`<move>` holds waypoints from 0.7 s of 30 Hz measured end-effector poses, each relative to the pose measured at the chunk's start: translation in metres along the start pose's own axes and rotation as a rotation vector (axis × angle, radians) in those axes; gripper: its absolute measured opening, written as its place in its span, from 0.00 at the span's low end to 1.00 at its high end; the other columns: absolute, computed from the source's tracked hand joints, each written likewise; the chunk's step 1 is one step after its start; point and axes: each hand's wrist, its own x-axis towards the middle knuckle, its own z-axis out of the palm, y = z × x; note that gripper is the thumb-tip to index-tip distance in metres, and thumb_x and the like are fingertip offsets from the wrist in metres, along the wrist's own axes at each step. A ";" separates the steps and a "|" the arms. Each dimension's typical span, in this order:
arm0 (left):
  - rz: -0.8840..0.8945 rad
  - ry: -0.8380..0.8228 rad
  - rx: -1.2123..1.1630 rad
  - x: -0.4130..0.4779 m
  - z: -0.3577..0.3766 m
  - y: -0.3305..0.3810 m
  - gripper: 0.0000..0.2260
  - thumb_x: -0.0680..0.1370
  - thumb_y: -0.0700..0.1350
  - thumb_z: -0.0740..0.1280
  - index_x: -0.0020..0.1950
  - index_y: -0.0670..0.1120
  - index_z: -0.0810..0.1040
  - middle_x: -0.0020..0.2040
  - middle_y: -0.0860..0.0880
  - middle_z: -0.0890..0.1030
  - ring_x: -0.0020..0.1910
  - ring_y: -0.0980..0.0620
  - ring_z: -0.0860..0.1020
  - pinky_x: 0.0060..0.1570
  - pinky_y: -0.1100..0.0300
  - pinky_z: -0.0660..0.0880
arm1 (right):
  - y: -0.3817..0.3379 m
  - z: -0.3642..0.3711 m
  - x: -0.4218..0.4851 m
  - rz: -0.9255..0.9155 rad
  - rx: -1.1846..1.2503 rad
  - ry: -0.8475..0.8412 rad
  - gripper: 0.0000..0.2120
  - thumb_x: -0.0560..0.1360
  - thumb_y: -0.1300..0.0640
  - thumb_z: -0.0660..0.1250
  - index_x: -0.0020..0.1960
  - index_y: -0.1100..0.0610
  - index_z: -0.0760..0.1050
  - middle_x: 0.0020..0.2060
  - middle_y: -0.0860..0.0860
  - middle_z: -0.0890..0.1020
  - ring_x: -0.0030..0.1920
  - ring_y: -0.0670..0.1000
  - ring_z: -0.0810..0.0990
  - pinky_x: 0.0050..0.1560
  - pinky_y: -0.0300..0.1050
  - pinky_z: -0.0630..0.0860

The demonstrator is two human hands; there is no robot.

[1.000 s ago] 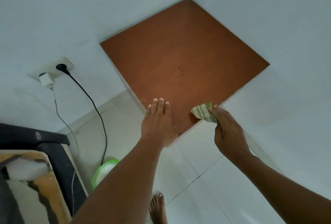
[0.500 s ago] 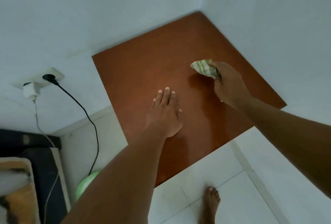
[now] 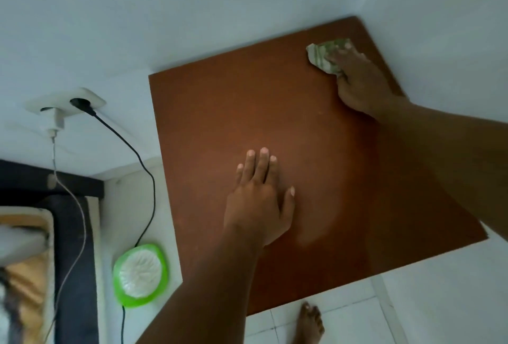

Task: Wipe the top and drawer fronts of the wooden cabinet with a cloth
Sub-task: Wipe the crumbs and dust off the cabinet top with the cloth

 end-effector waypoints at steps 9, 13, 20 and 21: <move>0.014 -0.038 0.008 0.002 -0.006 -0.004 0.34 0.81 0.62 0.44 0.83 0.45 0.51 0.83 0.46 0.47 0.81 0.46 0.41 0.79 0.49 0.45 | -0.044 0.019 -0.098 -0.231 0.022 -0.129 0.30 0.74 0.66 0.59 0.75 0.54 0.70 0.76 0.53 0.69 0.79 0.52 0.60 0.79 0.51 0.54; 0.073 -0.061 0.009 -0.006 -0.004 -0.010 0.35 0.82 0.65 0.44 0.83 0.46 0.42 0.82 0.47 0.38 0.79 0.48 0.32 0.77 0.52 0.36 | -0.064 0.025 -0.164 -0.187 0.010 -0.087 0.28 0.76 0.62 0.57 0.76 0.52 0.69 0.77 0.51 0.68 0.80 0.51 0.59 0.79 0.54 0.58; 0.126 -0.117 -0.002 -0.005 -0.005 -0.018 0.32 0.84 0.61 0.43 0.83 0.45 0.42 0.82 0.47 0.38 0.80 0.47 0.35 0.78 0.50 0.40 | -0.091 0.038 -0.260 -0.095 0.034 -0.054 0.27 0.79 0.56 0.51 0.77 0.51 0.68 0.77 0.51 0.67 0.80 0.52 0.59 0.78 0.57 0.59; 0.134 -0.127 0.006 -0.005 -0.005 -0.019 0.32 0.84 0.62 0.43 0.83 0.45 0.42 0.82 0.47 0.38 0.80 0.47 0.35 0.79 0.50 0.40 | -0.094 0.040 -0.273 -0.079 0.041 -0.047 0.26 0.79 0.55 0.51 0.77 0.51 0.68 0.77 0.51 0.67 0.80 0.52 0.59 0.78 0.58 0.60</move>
